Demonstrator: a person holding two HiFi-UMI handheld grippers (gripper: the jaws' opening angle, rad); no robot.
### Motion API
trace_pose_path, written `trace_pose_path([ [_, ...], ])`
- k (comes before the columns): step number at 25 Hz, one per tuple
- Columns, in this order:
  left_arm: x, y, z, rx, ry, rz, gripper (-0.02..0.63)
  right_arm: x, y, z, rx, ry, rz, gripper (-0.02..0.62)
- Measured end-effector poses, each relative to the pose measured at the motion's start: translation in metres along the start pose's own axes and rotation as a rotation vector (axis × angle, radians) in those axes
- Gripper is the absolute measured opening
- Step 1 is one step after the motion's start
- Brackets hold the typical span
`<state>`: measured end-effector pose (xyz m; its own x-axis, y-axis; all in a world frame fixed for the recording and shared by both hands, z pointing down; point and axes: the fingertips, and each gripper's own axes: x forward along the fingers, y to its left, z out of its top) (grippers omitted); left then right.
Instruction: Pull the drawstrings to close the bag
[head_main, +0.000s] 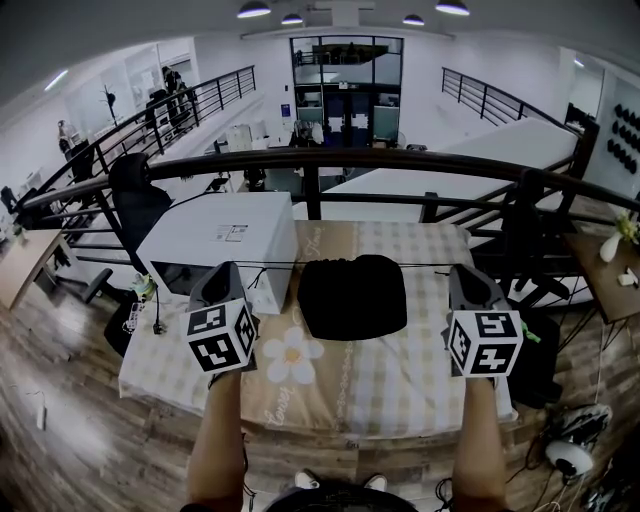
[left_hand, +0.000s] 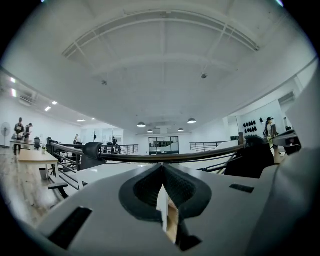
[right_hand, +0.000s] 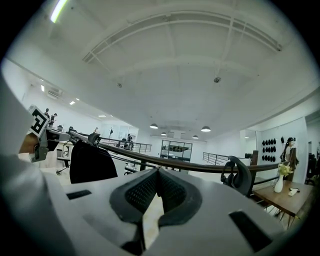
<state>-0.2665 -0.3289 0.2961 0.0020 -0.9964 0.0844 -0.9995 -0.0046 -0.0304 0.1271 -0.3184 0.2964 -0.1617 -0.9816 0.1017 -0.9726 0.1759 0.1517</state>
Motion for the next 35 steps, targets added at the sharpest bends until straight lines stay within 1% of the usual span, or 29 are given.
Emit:
trace_pose_path([
  [5,0.001,0.006,-0.002,-0.021,-0.001,0.010,0.029,0.000,-0.005,-0.002,0.013,-0.007,-0.017,0.020],
  [16,0.001,0.014,-0.002,-0.036,-0.003,0.019,0.029,-0.008,-0.020,-0.002,0.051,-0.014,-0.044,0.020],
  [23,0.000,0.008,-0.010,-0.015,0.020,-0.002,0.029,-0.010,-0.031,-0.008,0.100,-0.013,-0.059,0.020],
  [26,0.001,0.007,-0.008,0.005,0.022,-0.019,0.029,-0.011,-0.032,-0.005,0.096,-0.018,-0.059,0.020],
  [35,0.003,0.001,-0.007,0.012,0.029,-0.047,0.029,-0.016,-0.037,-0.001,0.084,-0.024,-0.071,0.020],
])
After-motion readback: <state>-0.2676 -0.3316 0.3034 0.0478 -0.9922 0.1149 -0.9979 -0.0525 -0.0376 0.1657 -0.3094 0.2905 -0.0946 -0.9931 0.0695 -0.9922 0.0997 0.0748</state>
